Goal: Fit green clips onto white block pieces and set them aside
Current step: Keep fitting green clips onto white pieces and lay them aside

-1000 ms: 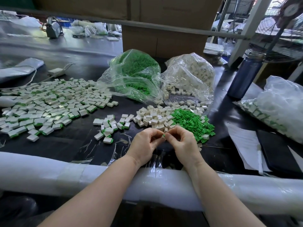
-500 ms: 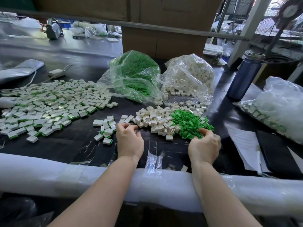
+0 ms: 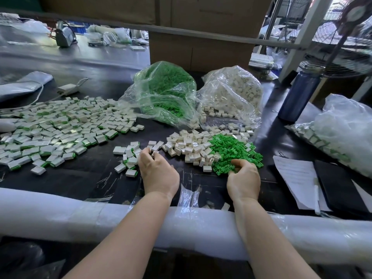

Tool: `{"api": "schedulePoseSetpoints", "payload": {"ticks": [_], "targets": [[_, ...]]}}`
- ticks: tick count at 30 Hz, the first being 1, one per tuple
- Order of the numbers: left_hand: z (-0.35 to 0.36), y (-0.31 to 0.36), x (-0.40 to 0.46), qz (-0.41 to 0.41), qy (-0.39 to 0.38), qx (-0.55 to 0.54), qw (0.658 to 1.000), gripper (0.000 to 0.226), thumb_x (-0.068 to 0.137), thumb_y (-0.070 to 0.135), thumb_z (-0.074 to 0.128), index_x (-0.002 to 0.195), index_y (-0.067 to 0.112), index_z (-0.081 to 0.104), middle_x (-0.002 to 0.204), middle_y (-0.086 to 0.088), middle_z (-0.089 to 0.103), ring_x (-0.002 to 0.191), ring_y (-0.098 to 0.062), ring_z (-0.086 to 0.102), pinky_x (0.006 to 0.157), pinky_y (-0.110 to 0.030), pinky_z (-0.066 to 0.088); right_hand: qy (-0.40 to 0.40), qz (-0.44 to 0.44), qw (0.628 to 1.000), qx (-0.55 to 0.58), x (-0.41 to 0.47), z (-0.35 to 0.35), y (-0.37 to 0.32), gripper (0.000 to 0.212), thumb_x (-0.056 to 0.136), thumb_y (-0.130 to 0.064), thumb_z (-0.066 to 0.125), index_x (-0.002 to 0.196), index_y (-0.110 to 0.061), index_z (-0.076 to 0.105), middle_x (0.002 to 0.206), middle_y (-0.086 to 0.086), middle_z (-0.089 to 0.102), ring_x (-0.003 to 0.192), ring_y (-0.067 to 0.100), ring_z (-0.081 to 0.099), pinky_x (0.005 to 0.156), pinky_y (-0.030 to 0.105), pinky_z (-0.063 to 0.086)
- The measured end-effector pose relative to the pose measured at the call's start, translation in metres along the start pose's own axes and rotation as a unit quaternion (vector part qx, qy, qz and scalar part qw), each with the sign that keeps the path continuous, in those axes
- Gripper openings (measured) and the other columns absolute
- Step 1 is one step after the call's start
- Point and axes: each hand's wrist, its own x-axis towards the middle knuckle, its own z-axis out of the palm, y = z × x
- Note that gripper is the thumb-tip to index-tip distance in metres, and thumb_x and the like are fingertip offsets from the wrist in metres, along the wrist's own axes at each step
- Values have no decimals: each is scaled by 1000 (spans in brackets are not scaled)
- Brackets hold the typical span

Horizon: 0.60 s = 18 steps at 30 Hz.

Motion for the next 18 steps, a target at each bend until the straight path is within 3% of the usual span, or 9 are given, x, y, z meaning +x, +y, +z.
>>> {"api": "schedulePoseSetpoints", "payload": {"ticks": [5, 9, 14, 18], "targets": [[0, 0, -4, 126, 26, -4, 992, 39, 88, 17, 58, 126, 10, 52, 132, -8, 32, 126, -24, 25, 109, -32, 20, -12, -24, 999, 18, 1, 1, 1, 26, 84, -2, 60, 108, -11, 64, 117, 11, 56, 105, 25, 55, 89, 27, 40], [1, 3, -9, 260, -47, -38, 964, 29, 89, 13, 56, 118, 13, 61, 114, -1, 48, 111, -16, 40, 99, -22, 32, -13, -41, 999, 28, 0, 2, 1, 22, 83, -1, 62, 103, -10, 66, 111, 11, 61, 102, 25, 57, 88, 26, 41], [6, 7, -12, 368, -136, -11, 920, 38, 92, 21, 53, 130, 20, 54, 132, 6, 48, 123, -14, 38, 108, -26, 27, -20, -60, 997, 33, -1, 4, -2, 17, 82, -1, 62, 94, -10, 70, 100, 10, 67, 91, 23, 61, 82, 22, 42], [7, 7, -10, 371, -159, 12, 915, 37, 94, 27, 51, 131, 21, 53, 134, 9, 49, 125, -12, 38, 107, -32, 29, -30, -79, 996, 41, -4, 3, -5, 18, 80, 2, 61, 91, -9, 71, 98, 11, 67, 92, 25, 61, 88, 28, 45]]}}
